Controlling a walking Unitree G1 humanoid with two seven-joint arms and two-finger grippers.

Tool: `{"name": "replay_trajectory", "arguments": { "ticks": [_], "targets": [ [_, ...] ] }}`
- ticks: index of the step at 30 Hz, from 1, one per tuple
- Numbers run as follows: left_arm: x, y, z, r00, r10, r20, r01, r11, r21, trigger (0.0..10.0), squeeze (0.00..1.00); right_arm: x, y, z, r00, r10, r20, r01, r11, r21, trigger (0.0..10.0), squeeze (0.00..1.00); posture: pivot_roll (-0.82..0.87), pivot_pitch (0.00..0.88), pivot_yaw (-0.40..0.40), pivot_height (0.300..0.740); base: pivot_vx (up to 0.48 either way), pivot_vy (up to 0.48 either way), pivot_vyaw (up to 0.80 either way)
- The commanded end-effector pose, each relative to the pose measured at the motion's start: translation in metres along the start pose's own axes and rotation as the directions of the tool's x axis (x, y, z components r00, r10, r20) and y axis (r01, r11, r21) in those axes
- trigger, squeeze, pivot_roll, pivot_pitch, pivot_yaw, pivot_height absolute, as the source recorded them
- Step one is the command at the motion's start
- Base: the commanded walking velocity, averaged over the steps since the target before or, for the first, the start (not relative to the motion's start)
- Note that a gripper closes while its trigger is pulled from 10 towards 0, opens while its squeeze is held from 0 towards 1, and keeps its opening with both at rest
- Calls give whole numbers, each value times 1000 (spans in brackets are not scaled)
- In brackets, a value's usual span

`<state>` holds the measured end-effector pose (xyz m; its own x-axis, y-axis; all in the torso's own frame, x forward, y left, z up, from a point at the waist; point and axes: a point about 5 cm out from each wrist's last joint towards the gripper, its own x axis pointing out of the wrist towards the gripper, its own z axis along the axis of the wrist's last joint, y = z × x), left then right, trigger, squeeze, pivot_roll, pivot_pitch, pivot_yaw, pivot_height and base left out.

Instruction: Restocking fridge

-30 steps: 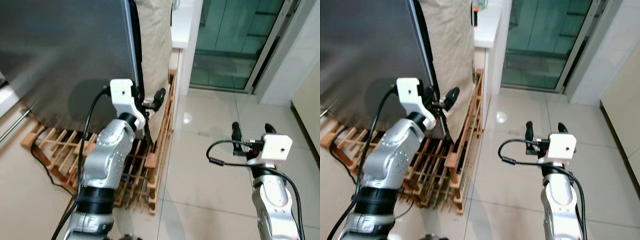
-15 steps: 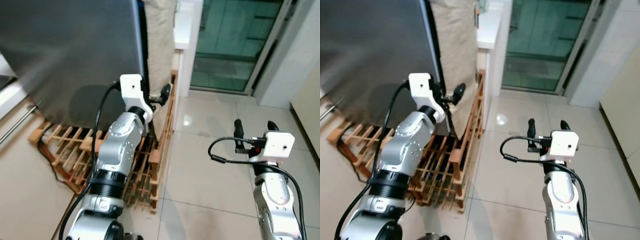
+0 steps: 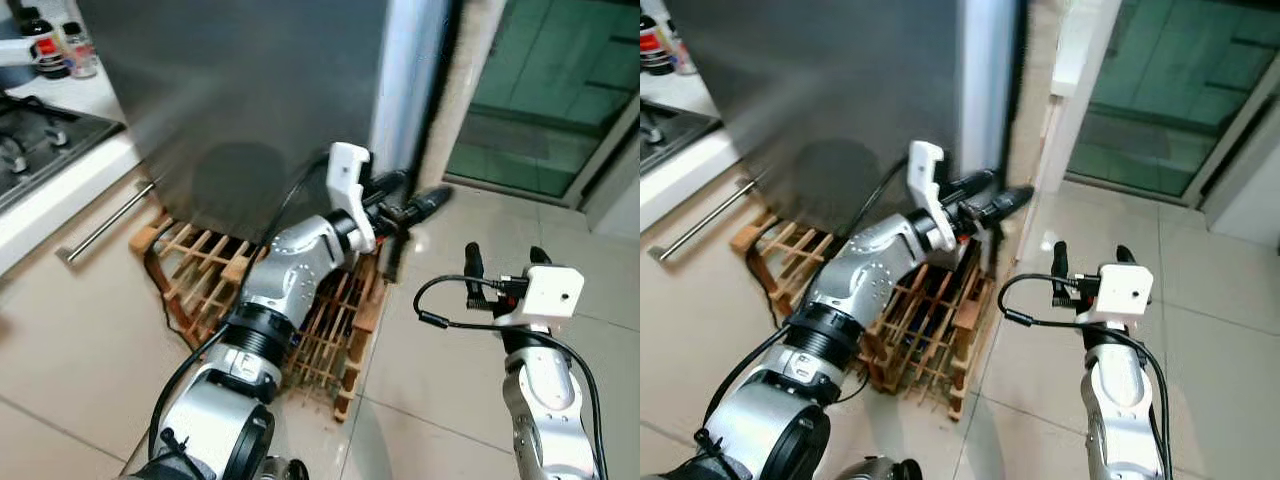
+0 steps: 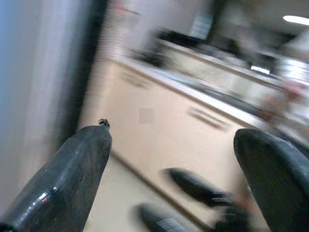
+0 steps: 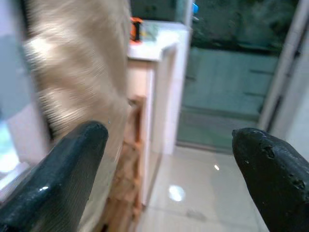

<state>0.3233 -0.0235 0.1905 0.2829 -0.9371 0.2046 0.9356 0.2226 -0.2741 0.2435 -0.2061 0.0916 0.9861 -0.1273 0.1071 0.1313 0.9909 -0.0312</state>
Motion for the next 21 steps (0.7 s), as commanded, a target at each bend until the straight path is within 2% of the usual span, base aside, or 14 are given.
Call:
{"name": "replay_trajectory", "arguments": {
  "ticks": [1, 3, 5, 8, 9, 10, 13, 14, 16, 17, 18, 19, 20, 21],
  "targets": [
    [70, -79, 11, 938, -307, 160, 324, 942, -88, 10000, 0, -2, -6, 0, 1000, -29, -6, 29, 1000, 4, 10000, 0, -273, 0, 70, 740, 0, 0, 0],
    [66, -76, 13, 938, -298, 175, 319, 942, -105, 10000, 0, -2, -7, 0, 999, -31, -8, 31, 1000, 3, 10000, 0, -262, 0, 66, 740, 0, 0, 0],
    [55, -55, 23, 960, -199, 196, 210, 977, -41, 10000, 0, 3, -3, 3, 1000, -19, 2, 19, 1000, 7, 10000, 0, -254, 0, 67, 740, 0, 0, 0],
    [43, -42, 30, 967, -136, 214, 142, 990, -12, 10000, 0, 6, -1, 7, 1000, -13, 15, 13, 1000, 10, 10000, 0, -254, 0, 67, 740, 0, 0, 0],
    [10, -20, 36, 971, -12, 237, 5, 1000, 31, 10000, 0, 9, 0, 10, 1000, -16, 22, 16, 1000, 6, 10000, 0, -223, 0, 72, 740, 0, 0, 0],
    [-9, -9, 37, 969, 61, 240, -74, 996, 47, 10000, 0, 11, 0, 11, 999, -22, 23, 22, 1000, 10, 10000, 0, -213, 0, 72, 740, 0, 0, 0],
    [-33, 0, 36, 960, 146, 240, -165, 985, 58, 10000, 0, 12, -1, 10, 999, -32, 21, 32, 999, 20, 10000, 0, -195, 0, 69, 740, 0, 0, 0],
    [-47, 6, 36, 948, 204, 245, -224, 973, 55, 10000, 0, 13, -2, 9, 999, -40, 14, 40, 999, 26, 10000, 0, -195, 0, 69, 740, 0, 0, 0],
    [-86, 15, 39, 903, 324, 282, -349, 936, 41, 10000, 0, 17, -8, 6, 998, -69, -8, 69, 997, -22, 10000, 0, -154, 0, 58, 740, 0, 0, 0],
    [-96, 16, 40, 889, 352, 294, -379, 924, 40, 10000, 0, 18, -10, 6, 997, -79, -13, 79, 996, -45, 10000, 0, -147, 0, 55, 740, 0, 0, 0],
    [-116, 15, 43, 864, 382, 327, -414, 910, 30, 10000, 0, 21, -12, 4, 997, -72, -29, 72, 997, -28, 10000, 0, -126, 0, 50, 740, 0, 0, 0],
    [-116, 15, 43, 864, 382, 327, -414, 910, 30, 10000, 0, 21, -12, 4, 997, -72, -29, 72, 997, -28, 10000, 0, -126, 0, 50, 740, 0, 0, 0],
    [-152, 11, 52, 808, 448, 382, -489, 872, 12, 10000, 0, 27, -9, 3, 998, -33, -45, 33, 999, 7, 10000, 0, -103, 0, 42, 740, 0, 0, 0],
    [-172, 9, 53, 776, 496, 390, -544, 839, 16, 10000, 0, 30, -6, 4, 999, -18, -41, 18, 1000, 8, 10000, 0, -80, 0, 33, 740, 0, 0, 0]
  ]
}}
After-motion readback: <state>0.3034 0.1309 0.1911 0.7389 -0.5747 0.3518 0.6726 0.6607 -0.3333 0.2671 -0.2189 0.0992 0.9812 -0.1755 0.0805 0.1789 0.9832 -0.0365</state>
